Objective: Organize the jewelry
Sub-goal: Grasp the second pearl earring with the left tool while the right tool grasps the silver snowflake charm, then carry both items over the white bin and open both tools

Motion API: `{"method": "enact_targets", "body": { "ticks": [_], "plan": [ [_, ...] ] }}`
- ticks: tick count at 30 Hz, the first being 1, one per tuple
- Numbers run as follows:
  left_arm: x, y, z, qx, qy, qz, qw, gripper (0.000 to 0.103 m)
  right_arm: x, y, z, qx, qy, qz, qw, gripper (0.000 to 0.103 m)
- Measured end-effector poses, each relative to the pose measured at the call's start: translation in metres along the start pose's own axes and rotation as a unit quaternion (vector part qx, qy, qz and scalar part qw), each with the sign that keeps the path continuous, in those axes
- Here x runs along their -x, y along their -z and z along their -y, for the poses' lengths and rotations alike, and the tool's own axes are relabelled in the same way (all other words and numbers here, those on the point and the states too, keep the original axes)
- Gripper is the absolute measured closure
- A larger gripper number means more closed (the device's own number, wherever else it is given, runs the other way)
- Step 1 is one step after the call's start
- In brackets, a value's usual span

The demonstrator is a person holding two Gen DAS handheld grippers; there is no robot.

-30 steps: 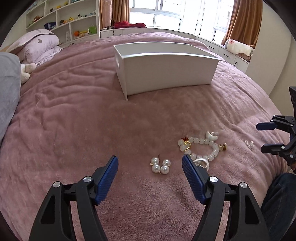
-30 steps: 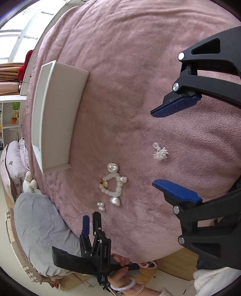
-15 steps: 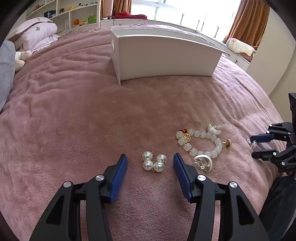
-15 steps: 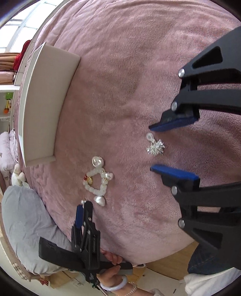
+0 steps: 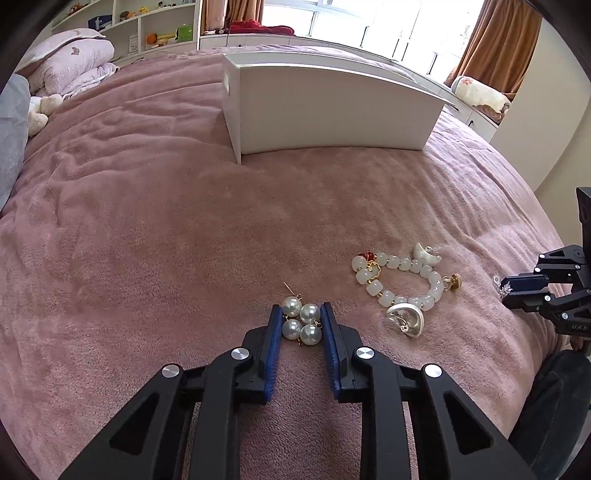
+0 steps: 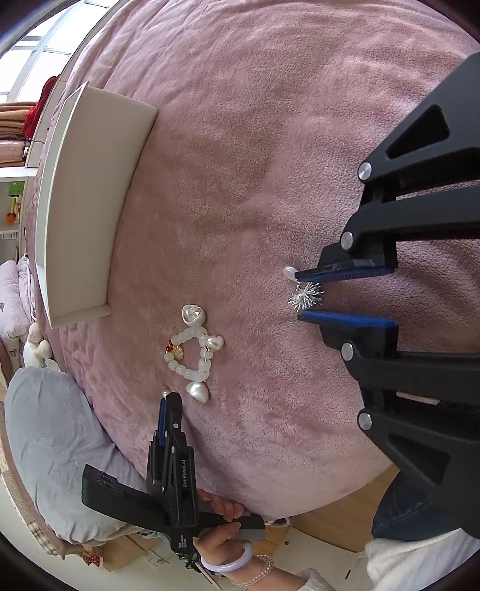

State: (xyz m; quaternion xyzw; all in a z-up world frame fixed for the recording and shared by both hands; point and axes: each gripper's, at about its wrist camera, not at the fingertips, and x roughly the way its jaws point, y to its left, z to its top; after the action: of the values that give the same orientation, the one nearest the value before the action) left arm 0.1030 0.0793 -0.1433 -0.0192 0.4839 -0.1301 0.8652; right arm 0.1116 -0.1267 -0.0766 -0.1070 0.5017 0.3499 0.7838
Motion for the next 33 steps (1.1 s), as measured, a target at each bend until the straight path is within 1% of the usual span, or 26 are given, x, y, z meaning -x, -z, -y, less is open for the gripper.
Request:
{"method": "enact_targets", "body": {
  "ticks": [11, 15, 16, 17, 18, 24, 29, 31, 33],
  "plan": [
    [0.011, -0.001, -0.001, 0.000, -0.002, 0.011, 0.9999, 0.079, 0.010, 0.000, 0.001, -0.007, -0.005, 0.015, 1.000, 0.087],
    [0.019, -0.004, -0.005, 0.012, 0.004, 0.021, 0.9997, 0.080, 0.018, 0.000, 0.006, -0.018, -0.007, 0.025, 0.999, 0.087],
    [0.020, -0.005, -0.006, 0.013, 0.003, 0.023, 0.9996, 0.080, 0.019, -0.001, 0.006, -0.020, -0.007, 0.028, 0.999, 0.087],
    [0.020, -0.006, -0.006, 0.013, 0.001, 0.023, 0.9996, 0.086, 0.021, -0.001, 0.007, -0.022, -0.008, 0.029, 0.999, 0.087],
    [0.019, -0.006, -0.006, 0.011, 0.002, 0.020, 0.9997, 0.087, 0.021, -0.001, 0.008, -0.022, -0.006, 0.030, 0.999, 0.087],
    [0.008, 0.000, -0.005, 0.006, 0.003, 0.008, 0.9999, 0.087, 0.022, -0.002, 0.014, -0.036, -0.008, 0.033, 0.999, 0.087],
    [0.012, -0.001, -0.005, 0.004, -0.004, 0.015, 0.9999, 0.088, 0.024, -0.002, 0.015, -0.041, -0.008, 0.038, 0.998, 0.087],
    [0.016, -0.002, -0.004, 0.001, -0.001, 0.018, 0.9998, 0.088, 0.027, -0.003, 0.016, -0.044, -0.010, 0.043, 0.998, 0.087],
    [0.021, -0.004, -0.002, -0.008, -0.009, 0.025, 0.9996, 0.087, 0.031, -0.005, 0.017, -0.048, -0.011, 0.050, 0.998, 0.087]
  ]
}}
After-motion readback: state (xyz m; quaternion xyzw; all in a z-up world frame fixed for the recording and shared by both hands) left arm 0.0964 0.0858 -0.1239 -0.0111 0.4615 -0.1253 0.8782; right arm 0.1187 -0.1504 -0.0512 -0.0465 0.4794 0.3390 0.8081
